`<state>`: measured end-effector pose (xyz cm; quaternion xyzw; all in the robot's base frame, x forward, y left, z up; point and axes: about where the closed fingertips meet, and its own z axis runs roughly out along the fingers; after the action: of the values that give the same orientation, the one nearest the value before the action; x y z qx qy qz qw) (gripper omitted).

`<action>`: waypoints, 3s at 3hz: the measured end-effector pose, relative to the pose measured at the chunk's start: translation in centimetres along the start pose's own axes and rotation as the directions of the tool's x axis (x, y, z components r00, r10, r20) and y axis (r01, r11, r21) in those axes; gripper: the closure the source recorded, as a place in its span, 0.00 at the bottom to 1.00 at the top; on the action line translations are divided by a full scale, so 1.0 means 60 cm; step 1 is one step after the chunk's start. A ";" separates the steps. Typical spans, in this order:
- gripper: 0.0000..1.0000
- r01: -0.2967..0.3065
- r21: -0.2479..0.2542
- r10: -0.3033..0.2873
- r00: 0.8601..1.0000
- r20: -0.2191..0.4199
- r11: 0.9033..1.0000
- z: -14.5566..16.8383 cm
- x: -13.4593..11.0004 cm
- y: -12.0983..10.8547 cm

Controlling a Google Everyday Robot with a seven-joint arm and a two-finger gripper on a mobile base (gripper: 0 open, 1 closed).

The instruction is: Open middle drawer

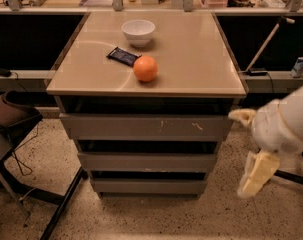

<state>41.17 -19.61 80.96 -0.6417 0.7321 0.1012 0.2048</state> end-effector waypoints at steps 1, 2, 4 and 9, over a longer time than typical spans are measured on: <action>0.00 -0.049 -0.106 0.061 0.992 0.111 0.993 0.191 0.097 0.072; 0.00 -0.112 -0.215 0.138 0.985 0.108 0.970 0.382 0.175 0.149; 0.00 -0.205 -0.156 0.225 0.967 0.123 0.966 0.570 0.182 0.070; 0.00 -0.262 0.114 0.223 0.935 0.276 0.958 0.537 0.141 -0.140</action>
Offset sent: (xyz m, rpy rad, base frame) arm -0.0772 0.0320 -0.4419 0.2108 0.3674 -0.1064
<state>54.08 -15.27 49.44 -0.5104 0.7779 0.1544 0.3324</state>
